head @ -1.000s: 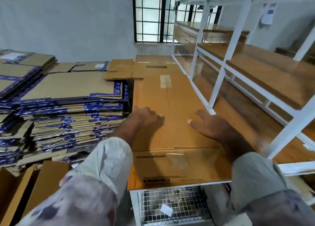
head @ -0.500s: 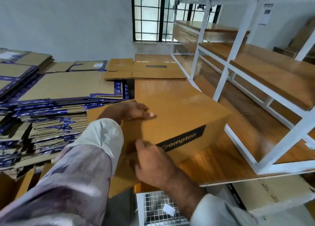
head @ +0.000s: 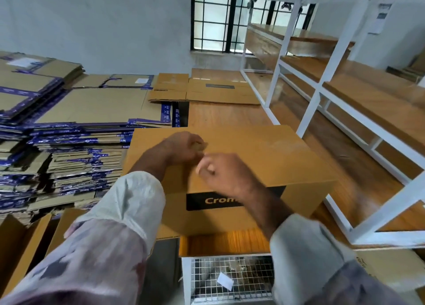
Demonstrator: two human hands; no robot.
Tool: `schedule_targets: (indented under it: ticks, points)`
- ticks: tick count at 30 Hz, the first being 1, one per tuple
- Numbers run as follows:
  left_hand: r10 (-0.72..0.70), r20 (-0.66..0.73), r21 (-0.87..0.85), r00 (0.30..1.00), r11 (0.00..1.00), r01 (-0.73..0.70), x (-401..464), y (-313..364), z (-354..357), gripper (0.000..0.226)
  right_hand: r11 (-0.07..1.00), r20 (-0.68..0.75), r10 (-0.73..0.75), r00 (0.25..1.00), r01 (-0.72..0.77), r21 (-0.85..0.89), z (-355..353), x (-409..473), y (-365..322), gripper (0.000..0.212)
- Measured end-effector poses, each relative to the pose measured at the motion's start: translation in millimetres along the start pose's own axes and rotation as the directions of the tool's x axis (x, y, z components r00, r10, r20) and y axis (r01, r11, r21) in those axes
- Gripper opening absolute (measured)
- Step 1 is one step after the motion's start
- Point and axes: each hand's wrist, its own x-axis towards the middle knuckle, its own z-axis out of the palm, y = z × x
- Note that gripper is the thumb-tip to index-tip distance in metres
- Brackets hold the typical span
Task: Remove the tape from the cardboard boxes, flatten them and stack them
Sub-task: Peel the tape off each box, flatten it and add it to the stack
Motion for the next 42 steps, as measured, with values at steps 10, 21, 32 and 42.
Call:
schedule_targets:
  ticks: [10, 21, 32, 42]
  points:
    - [-0.371, -0.076, -0.451, 0.925, 0.841, 0.300, -104.2, 113.7, 32.0, 0.040, 0.945, -0.007, 0.023, 1.000, -0.024, -0.327, -57.8, 130.1, 102.3, 0.069]
    - [-0.368, 0.211, -0.942, 0.905, 0.172, 0.290, -126.1, 153.6, 88.9, 0.092, 0.920, 0.200, 0.149, 0.969, -0.062, -0.386, -59.1, 173.6, 146.2, 0.102]
    - [-0.558, -0.051, -0.975, 0.828, 0.208, 0.081, -36.9, 119.9, 35.5, 0.054, 0.860, 0.002, 0.365, 0.931, -0.337, -0.382, -135.6, 136.0, 164.8, 0.082]
    - [-0.281, -0.116, -0.416, 0.953, 0.885, 0.210, 44.1, 45.3, 59.2, 0.038, 0.852, -0.168, 0.464, 0.870, -0.490, -0.185, -76.3, 18.2, 181.8, 0.066]
